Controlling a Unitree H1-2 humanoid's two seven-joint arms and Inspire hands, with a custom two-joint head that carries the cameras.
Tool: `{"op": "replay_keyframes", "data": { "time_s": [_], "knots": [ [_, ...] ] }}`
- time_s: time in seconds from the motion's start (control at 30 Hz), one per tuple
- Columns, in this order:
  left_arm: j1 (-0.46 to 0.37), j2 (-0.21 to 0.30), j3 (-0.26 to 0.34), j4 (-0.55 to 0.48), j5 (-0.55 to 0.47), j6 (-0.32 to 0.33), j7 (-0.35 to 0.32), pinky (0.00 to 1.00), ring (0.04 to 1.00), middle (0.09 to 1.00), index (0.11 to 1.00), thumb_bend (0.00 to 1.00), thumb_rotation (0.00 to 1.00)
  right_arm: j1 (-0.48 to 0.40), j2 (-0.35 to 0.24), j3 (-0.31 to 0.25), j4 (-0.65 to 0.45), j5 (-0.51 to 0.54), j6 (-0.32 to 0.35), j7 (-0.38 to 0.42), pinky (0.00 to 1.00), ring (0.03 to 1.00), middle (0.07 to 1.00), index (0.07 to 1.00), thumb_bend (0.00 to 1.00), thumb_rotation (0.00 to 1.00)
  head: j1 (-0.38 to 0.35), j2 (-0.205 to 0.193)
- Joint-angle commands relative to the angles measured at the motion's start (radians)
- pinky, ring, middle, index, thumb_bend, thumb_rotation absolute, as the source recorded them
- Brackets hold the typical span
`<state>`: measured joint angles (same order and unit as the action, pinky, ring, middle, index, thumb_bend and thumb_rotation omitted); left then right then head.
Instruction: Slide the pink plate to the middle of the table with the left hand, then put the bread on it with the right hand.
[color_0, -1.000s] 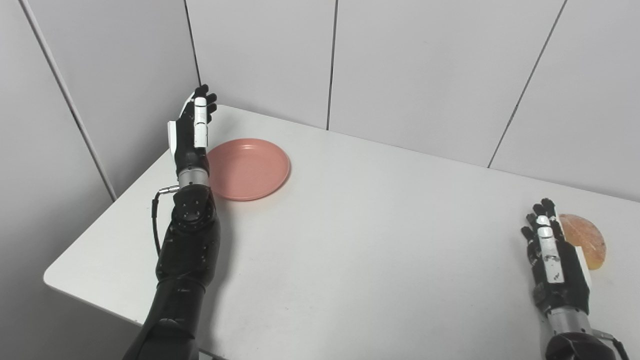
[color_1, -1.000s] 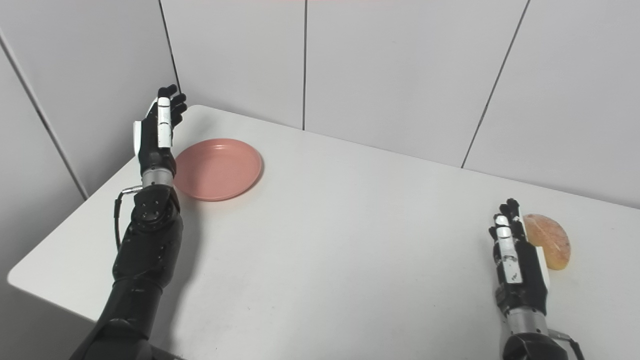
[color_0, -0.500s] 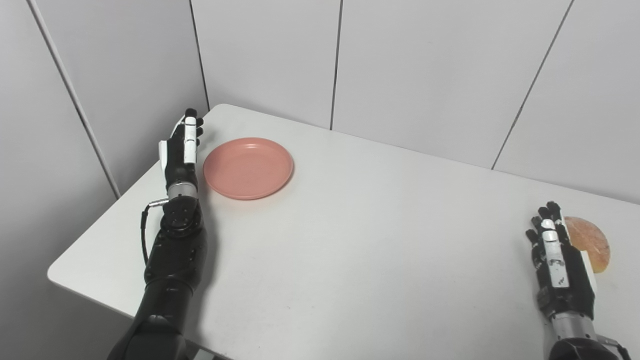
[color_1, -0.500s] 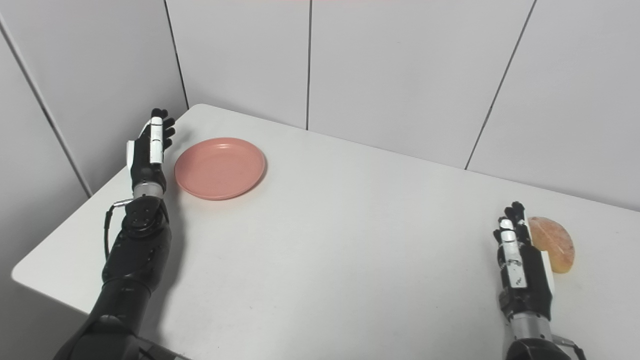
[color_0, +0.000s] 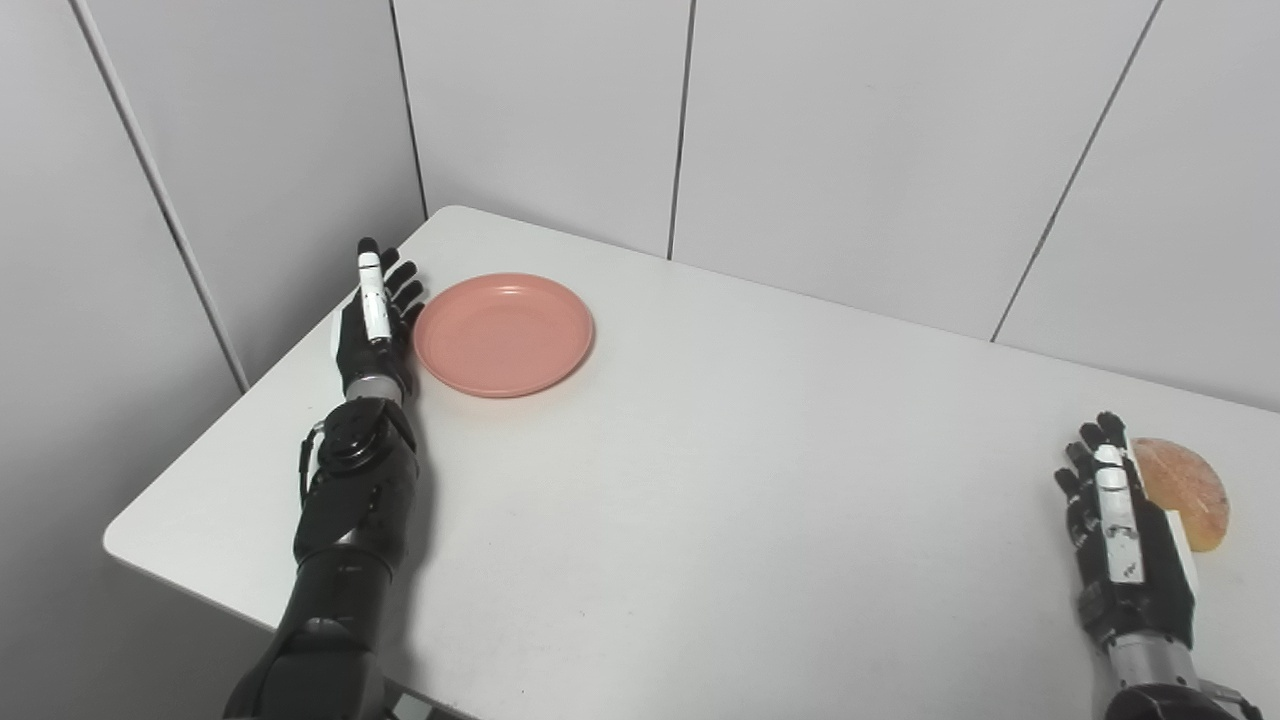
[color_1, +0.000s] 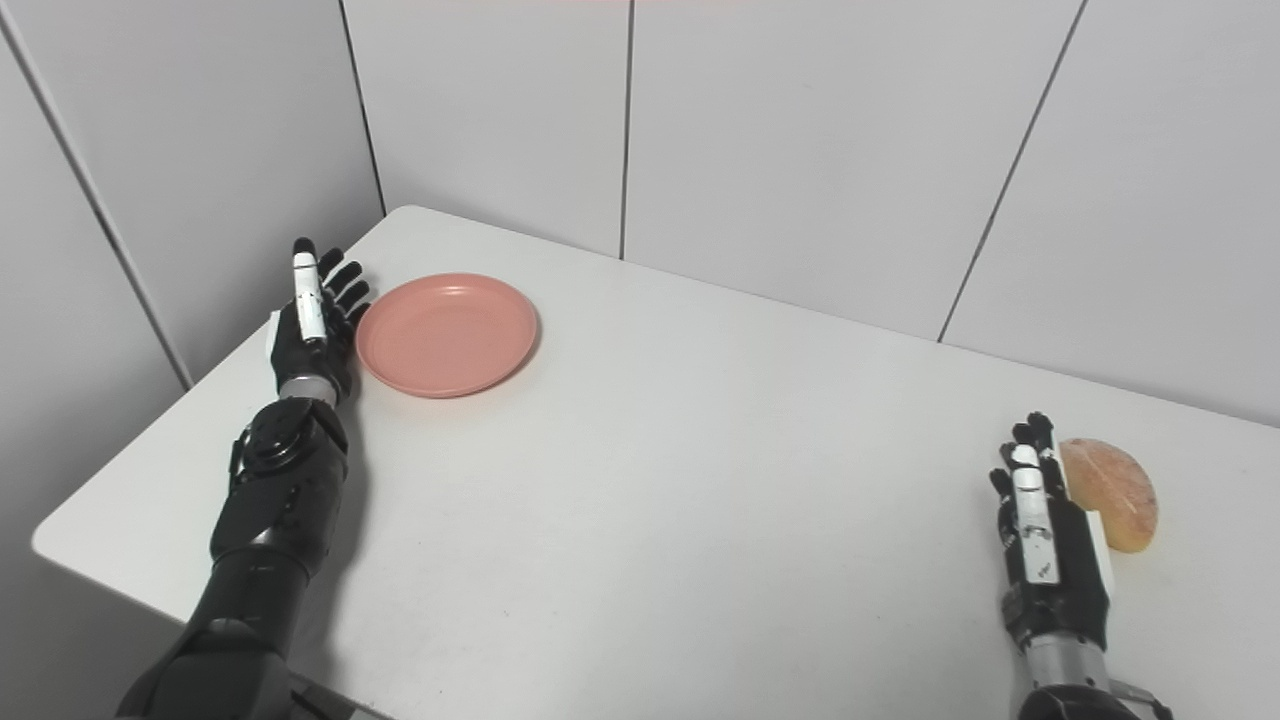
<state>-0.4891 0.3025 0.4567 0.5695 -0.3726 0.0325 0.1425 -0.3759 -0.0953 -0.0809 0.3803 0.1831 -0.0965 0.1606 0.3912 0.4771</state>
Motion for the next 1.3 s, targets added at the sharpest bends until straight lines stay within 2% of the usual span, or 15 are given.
{"op": "replay_keyframes", "data": {
  "time_s": [0.0, 0.53, 0.83, 1.27],
  "knots": [
    [-0.031, 0.005, -0.007, -0.01, -0.016, 0.033, -0.02, 0.87, 0.881, 0.874, 0.853, 0.66, 1.0, -0.017, -0.012, 0.0, -0.026, -0.001, -0.005, 0.004, 1.0, 1.0, 1.0, 1.0, 0.62, 0.85, 0.001, 0.001],
    [-0.037, -0.012, -0.038, -0.012, -0.035, 0.117, -0.063, 0.86, 0.868, 0.856, 0.851, 0.65, 1.0, -0.017, 0.003, 0.001, -0.048, -0.001, 0.006, -0.016, 1.0, 1.0, 1.0, 1.0, 0.59, 0.8, -0.01, 0.005],
    [-0.03, -0.027, -0.123, -0.022, 0.015, 0.149, -0.084, 0.86, 0.867, 0.858, 0.848, 0.65, 1.0, -0.019, -0.002, 0.009, -0.052, -0.008, 0.008, -0.014, 1.0, 1.0, 1.0, 1.0, 0.57, 0.83, -0.01, 0.005],
    [-0.053, -0.103, -0.171, -0.019, 0.039, 0.159, -0.071, 0.86, 0.88, 0.87, 0.853, 0.63, 1.0, -0.024, -0.002, 0.009, -0.057, -0.01, 0.027, -0.022, 1.0, 1.0, 1.0, 1.0, 0.58, 0.84, -0.02, 0.01]
  ]
}}
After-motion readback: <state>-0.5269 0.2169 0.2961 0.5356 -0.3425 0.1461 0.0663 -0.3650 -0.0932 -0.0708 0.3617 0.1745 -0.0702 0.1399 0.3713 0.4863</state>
